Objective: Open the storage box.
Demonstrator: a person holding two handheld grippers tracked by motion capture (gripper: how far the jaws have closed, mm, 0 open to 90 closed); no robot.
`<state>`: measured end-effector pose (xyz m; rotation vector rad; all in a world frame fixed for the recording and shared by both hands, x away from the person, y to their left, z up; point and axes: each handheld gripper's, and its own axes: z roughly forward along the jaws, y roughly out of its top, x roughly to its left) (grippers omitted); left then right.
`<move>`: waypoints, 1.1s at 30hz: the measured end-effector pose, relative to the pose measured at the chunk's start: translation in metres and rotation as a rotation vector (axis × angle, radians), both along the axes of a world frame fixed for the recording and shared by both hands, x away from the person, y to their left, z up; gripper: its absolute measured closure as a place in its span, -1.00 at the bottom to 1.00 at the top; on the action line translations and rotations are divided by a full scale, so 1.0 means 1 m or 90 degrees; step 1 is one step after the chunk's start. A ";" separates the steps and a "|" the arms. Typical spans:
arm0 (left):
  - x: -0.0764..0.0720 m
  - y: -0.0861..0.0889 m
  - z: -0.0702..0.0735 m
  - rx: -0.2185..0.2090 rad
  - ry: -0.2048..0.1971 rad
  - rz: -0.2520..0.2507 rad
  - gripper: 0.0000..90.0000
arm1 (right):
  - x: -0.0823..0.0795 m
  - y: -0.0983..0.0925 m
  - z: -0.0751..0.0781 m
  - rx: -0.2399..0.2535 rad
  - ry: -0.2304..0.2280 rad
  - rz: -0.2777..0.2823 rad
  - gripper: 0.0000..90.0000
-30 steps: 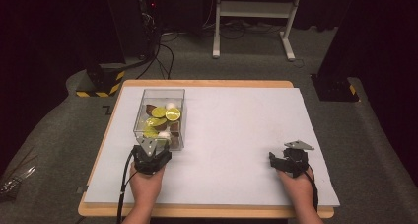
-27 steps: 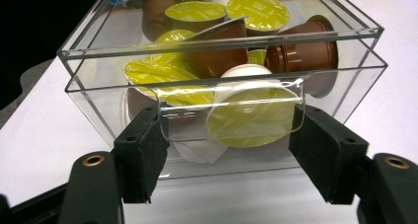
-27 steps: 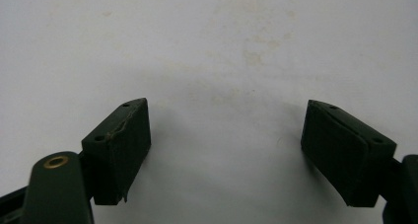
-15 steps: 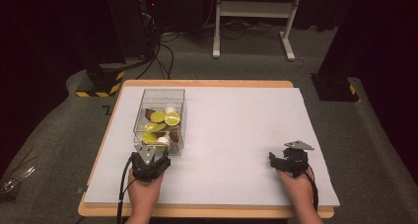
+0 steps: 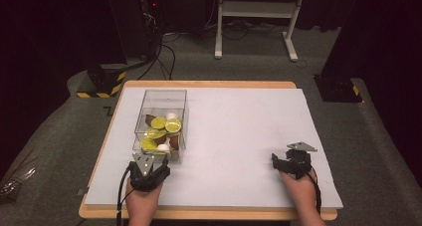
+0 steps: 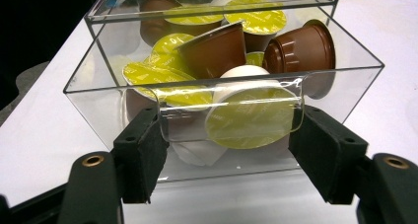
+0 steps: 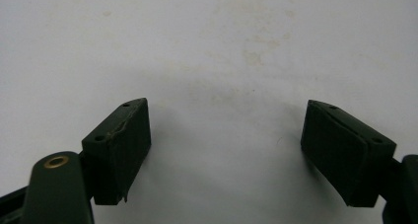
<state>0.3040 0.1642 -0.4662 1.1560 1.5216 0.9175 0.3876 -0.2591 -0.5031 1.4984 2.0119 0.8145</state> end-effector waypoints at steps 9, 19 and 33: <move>-0.013 0.002 -0.003 0.002 0.003 -0.006 -0.28 | 0.000 0.000 0.000 0.000 0.000 0.000 -0.57; -0.021 0.001 -0.003 0.001 0.004 -0.009 -0.28 | 0.000 0.000 0.000 0.000 0.000 -0.001 -0.57; -0.029 0.000 -0.004 0.005 0.003 -0.011 -0.28 | 0.000 0.000 0.000 0.002 0.002 -0.001 -0.57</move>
